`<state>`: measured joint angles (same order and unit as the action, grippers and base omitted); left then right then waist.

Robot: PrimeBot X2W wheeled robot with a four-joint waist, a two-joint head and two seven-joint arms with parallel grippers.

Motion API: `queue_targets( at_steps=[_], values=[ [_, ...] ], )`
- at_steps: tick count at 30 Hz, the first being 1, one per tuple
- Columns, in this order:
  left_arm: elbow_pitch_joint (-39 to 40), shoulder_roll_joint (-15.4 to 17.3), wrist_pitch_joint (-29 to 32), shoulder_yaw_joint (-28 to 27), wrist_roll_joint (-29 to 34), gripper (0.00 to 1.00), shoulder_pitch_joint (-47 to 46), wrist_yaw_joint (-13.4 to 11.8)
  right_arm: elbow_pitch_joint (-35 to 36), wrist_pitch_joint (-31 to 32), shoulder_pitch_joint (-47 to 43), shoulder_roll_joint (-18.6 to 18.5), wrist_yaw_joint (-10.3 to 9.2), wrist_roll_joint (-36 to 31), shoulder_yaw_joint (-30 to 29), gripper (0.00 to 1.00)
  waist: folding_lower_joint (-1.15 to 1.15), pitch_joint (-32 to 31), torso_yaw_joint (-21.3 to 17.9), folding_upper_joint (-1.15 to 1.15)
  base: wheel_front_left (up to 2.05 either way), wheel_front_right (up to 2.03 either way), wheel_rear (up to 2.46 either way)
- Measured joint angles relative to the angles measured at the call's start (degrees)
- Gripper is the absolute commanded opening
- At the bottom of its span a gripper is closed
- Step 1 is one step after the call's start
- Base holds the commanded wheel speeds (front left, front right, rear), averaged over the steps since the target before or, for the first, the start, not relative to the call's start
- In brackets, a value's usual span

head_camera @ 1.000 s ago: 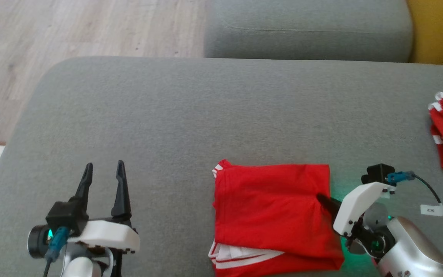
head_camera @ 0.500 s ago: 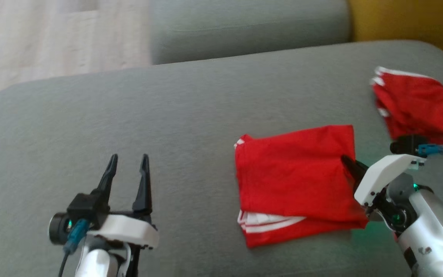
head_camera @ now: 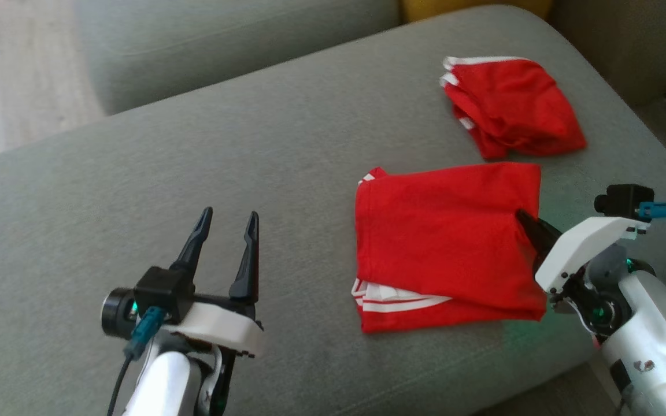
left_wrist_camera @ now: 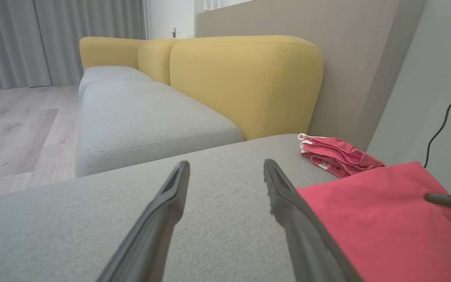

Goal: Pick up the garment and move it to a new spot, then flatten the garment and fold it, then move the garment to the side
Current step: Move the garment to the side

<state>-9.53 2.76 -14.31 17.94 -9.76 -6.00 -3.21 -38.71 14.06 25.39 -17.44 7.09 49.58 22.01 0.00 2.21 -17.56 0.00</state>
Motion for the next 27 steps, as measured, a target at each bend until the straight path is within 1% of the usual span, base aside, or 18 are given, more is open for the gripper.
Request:
queue_targets(
  at_steps=[5,9,11,15,18,22,27],
  values=[
    [-0.11,0.01,0.00,0.10,0.00,1.00,-0.78,-0.40,1.00,-0.54,0.01,-0.65,0.00,0.96,0.66,0.00,0.00,1.49,-2.32,0.00,0.00,0.00,0.00],
    [-0.40,0.01,0.00,0.42,0.02,1.00,-1.79,-0.41,1.87,-0.78,0.62,-1.54,0.00,1.32,2.13,0.00,0.00,2.82,-2.09,0.00,0.00,0.00,0.00],
    [-0.57,0.01,0.00,0.54,0.04,1.00,-2.27,-0.41,2.54,-0.75,2.47,-2.11,0.00,1.35,3.54,0.00,0.00,3.63,-1.57,0.00,0.00,0.00,0.00],
    [-1.16,0.00,0.00,0.56,0.63,1.00,-3.19,-0.42,4.09,0.18,9.47,-4.44,0.00,1.55,7.14,0.00,0.00,5.77,-0.41,0.00,0.00,0.00,0.00],
    [-1.34,0.00,0.00,0.70,0.77,1.00,-4.49,-0.69,3.90,0.35,15.56,-6.97,0.00,-0.03,9.76,0.00,0.00,7.86,0.56,0.00,0.00,0.00,0.00],
    [-1.71,-0.03,0.00,1.75,2.45,1.00,-7.21,-0.85,2.34,0.31,22.25,-9.21,0.00,1.00,11.44,0.00,0.01,11.43,1.85,0.00,0.00,0.00,0.00],
    [-2.03,-0.07,-0.24,2.09,3.83,1.00,-10.61,-1.29,-0.92,-0.68,30.13,-13.48,0.00,2.54,13.02,0.00,0.01,16.67,3.58,0.00,0.00,0.00,0.00]
  ],
)
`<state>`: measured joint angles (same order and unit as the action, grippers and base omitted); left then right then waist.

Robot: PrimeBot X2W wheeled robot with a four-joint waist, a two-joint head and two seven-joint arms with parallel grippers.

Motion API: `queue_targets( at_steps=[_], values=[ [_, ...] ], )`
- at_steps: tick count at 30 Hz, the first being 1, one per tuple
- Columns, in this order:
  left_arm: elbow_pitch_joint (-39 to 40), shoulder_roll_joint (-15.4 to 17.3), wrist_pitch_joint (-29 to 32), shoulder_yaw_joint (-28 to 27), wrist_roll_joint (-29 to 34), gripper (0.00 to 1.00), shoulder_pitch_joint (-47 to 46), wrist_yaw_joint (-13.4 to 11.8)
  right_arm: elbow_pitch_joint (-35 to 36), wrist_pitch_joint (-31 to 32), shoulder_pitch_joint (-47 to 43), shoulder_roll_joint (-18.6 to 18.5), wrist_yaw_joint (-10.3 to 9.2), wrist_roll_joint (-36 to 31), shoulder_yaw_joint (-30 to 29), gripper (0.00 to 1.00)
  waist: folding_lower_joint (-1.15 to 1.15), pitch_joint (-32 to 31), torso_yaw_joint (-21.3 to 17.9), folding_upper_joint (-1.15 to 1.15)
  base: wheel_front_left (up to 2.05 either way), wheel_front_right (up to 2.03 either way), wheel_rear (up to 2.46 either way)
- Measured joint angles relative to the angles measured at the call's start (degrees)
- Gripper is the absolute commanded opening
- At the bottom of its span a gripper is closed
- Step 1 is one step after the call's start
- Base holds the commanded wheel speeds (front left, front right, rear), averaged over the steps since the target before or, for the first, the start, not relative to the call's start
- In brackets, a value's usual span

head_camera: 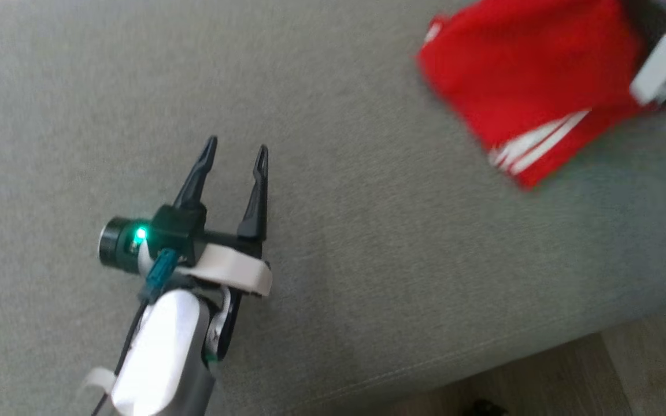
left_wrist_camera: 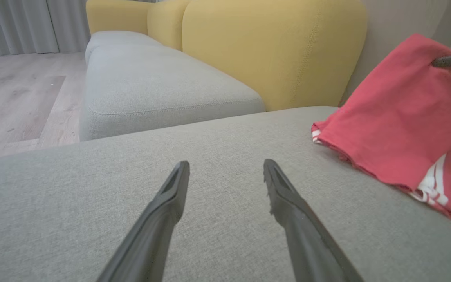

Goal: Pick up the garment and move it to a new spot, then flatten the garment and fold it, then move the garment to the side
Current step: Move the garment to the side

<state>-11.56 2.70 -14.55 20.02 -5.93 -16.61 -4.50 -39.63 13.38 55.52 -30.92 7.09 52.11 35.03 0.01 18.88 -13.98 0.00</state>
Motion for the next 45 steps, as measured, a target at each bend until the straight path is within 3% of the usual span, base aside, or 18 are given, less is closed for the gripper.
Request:
queue_targets(
  at_steps=[10,16,17,18,19,23,32,38,45],
  values=[
    [-0.86,0.01,-0.01,0.63,1.33,1.00,-2.71,-0.55,-11.80,-0.67,6.19,-6.83,0.00,1.92,1.36,0.00,0.00,7.43,2.85,0.00,0.00,0.00,0.00],
    [-1.05,0.00,-0.01,1.42,1.81,1.00,-3.74,-0.57,-20.18,-2.83,8.77,-7.55,0.01,-0.92,3.28,0.00,-0.01,9.08,4.32,0.00,0.00,0.00,0.00],
    [-1.05,0.00,-0.01,1.42,1.81,1.00,-3.94,-0.58,-22.07,-3.26,9.50,-7.38,0.01,-1.40,3.35,0.15,0.00,9.21,4.59,0.00,0.00,0.00,0.00],
    [-1.05,0.01,-0.01,1.41,1.81,1.00,-3.98,-0.62,-23.81,-4.27,10.15,-7.22,0.01,-2.40,3.39,0.69,0.00,9.27,4.85,0.00,0.00,0.00,0.00],
    [-1.07,0.01,-0.01,1.40,1.81,1.00,-3.97,-0.63,-25.65,-5.70,10.76,-6.91,0.01,-3.42,3.39,1.00,0.00,9.25,5.09,0.00,0.00,0.00,0.00],
    [-0.99,0.00,-0.01,1.22,1.19,1.00,-3.88,-1.07,-32.26,-11.31,12.28,-5.11,0.01,-7.42,3.58,1.00,-0.01,7.62,5.90,0.00,0.00,0.00,0.00],
    [0.55,-0.02,-0.11,-1.05,-0.37,1.00,-2.01,-1.13,-32.68,-20.86,12.20,-2.85,0.01,-9.26,3.66,1.00,-0.01,1.48,6.31,0.00,0.00,0.00,0.00],
    [2.15,0.23,-0.11,-4.35,-1.64,1.00,2.75,-1.02,-25.25,-26.09,9.70,-1.30,0.01,-8.43,4.97,1.00,-0.01,-5.07,6.47,0.00,0.00,0.00,0.00],
    [2.83,0.40,-0.11,-8.22,-3.19,1.00,7.75,-0.96,-13.22,-27.60,-1.21,-0.37,0.01,-8.25,4.47,1.00,-0.02,-13.27,6.72,0.00,0.00,0.00,0.00]
  ],
)
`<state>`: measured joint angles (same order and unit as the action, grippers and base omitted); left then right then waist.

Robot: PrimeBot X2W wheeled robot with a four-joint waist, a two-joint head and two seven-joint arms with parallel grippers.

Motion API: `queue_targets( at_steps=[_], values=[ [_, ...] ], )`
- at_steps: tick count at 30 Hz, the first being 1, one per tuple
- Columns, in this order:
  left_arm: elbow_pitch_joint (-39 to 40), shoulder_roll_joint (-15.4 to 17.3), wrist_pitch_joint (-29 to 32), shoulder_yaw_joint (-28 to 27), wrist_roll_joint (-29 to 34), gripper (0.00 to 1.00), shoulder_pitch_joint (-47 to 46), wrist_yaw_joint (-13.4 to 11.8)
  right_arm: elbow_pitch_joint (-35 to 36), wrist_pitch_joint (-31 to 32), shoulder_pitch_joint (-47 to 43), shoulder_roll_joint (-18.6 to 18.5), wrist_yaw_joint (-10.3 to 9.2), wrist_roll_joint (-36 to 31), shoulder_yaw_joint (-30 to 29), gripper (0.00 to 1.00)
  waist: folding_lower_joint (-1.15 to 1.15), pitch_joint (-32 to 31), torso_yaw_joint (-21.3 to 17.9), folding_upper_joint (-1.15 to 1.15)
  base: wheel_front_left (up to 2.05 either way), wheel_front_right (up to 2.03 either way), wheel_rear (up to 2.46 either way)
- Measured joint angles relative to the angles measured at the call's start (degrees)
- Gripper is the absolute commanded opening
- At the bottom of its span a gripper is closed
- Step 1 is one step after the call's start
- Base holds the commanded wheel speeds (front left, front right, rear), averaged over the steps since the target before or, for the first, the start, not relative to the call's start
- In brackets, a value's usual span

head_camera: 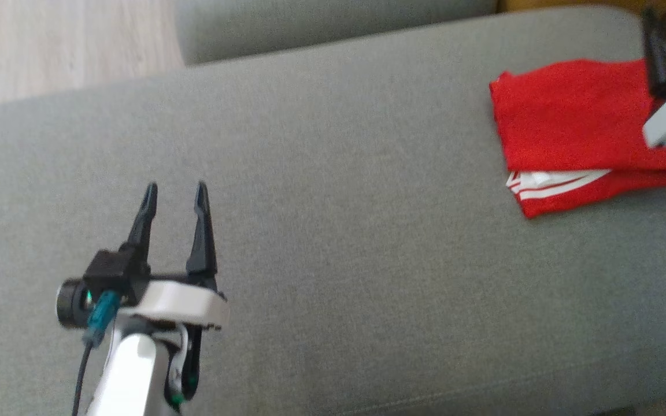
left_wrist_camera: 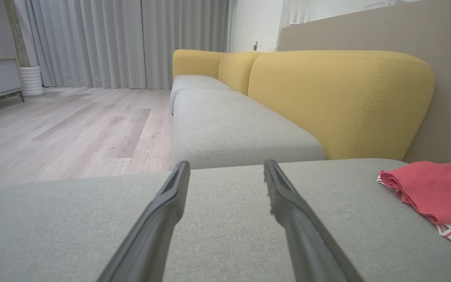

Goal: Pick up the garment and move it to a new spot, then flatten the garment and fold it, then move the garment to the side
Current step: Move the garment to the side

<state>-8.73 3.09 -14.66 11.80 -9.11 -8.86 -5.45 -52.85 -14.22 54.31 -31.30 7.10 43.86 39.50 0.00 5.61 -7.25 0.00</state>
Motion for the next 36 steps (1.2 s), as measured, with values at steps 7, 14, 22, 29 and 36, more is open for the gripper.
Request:
queue_targets(
  at_steps=[7,14,22,29,36],
  values=[
    [-1.26,-0.11,0.00,-1.48,-1.46,1.00,3.61,0.01,16.83,-0.16,-15.88,0.34,0.00,-4.21,-11.92,1.00,0.00,-5.87,0.95,0.00,0.00,0.00,0.00],
    [-3.12,-0.14,0.01,-1.96,-1.15,1.00,4.50,-0.07,30.42,-0.16,-37.51,7.93,0.00,-11.60,-26.51,1.00,0.00,-7.43,3.03,0.00,0.00,0.00,0.00],
    [-4.55,-0.26,0.01,-4.36,-0.60,1.00,6.34,-0.02,38.90,-0.16,-49.01,15.29,0.00,-19.18,-33.10,1.00,0.00,-7.71,4.72,0.00,0.00,0.00,0.00],
    [-4.63,-0.29,0.01,-5.21,-0.19,1.00,6.98,0.54,40.31,-0.16,-52.15,17.63,0.00,-21.27,-34.00,1.00,0.00,-7.49,5.65,0.00,0.00,0.00,0.00],
    [-4.60,-0.29,0.01,-5.32,-0.02,1.00,7.45,0.93,40.87,-0.16,-52.30,18.12,0.00,-21.58,-34.18,1.00,0.00,-7.41,6.23,0.00,0.00,0.00,0.00]
  ],
)
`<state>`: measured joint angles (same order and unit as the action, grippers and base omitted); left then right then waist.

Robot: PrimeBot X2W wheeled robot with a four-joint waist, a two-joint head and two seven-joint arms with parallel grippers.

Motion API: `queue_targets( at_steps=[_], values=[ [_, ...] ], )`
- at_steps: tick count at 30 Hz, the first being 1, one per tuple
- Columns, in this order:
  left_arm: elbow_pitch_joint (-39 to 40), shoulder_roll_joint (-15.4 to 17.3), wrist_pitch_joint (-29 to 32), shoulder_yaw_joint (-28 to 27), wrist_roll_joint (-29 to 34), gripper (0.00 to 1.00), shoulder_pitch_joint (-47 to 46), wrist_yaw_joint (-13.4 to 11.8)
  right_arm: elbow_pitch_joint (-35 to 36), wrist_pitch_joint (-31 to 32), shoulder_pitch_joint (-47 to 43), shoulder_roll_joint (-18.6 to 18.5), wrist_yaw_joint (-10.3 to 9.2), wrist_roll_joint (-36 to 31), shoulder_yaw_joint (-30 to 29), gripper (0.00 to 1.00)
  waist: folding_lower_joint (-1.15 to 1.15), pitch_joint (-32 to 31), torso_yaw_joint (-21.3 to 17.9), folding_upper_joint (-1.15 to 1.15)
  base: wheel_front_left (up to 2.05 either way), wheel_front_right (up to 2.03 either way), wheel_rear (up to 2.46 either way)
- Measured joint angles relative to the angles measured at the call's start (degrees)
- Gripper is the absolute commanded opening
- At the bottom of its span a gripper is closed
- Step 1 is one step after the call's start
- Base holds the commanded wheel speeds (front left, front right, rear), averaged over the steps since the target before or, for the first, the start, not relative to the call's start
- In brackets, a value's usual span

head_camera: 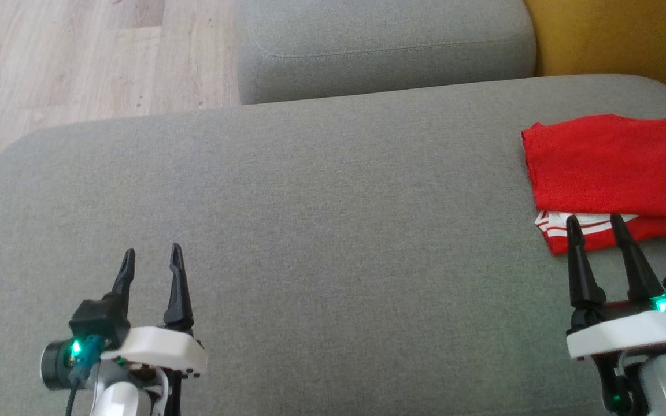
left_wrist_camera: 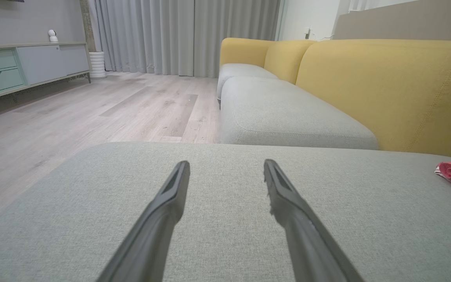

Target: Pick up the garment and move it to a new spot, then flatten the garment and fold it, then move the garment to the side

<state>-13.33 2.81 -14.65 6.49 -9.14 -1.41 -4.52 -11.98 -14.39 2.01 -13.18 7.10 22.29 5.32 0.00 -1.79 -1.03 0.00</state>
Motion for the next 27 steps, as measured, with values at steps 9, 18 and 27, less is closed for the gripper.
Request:
queue_targets(
  at_steps=[9,18,27],
  values=[
    [-0.01,-0.01,0.00,0.00,-0.03,1.00,0.00,-0.01,-0.09,0.00,0.00,0.00,0.00,-0.11,0.32,1.00,0.00,-0.11,0.12,0.00,0.00,0.00,0.00],
    [-4.76,-0.08,0.53,0.24,-0.66,0.00,3.15,0.05,-4.68,0.29,-3.27,1.09,-0.07,0.27,1.60,0.00,0.00,-0.14,-0.01,0.00,0.00,0.00,0.00],
    [-5.08,-0.09,1.85,-0.03,-6.58,0.00,3.41,0.73,-4.83,1.70,-3.72,1.67,-0.07,5.22,0.92,0.00,0.00,0.01,0.07,0.00,0.00,0.00,0.00]
  ],
)
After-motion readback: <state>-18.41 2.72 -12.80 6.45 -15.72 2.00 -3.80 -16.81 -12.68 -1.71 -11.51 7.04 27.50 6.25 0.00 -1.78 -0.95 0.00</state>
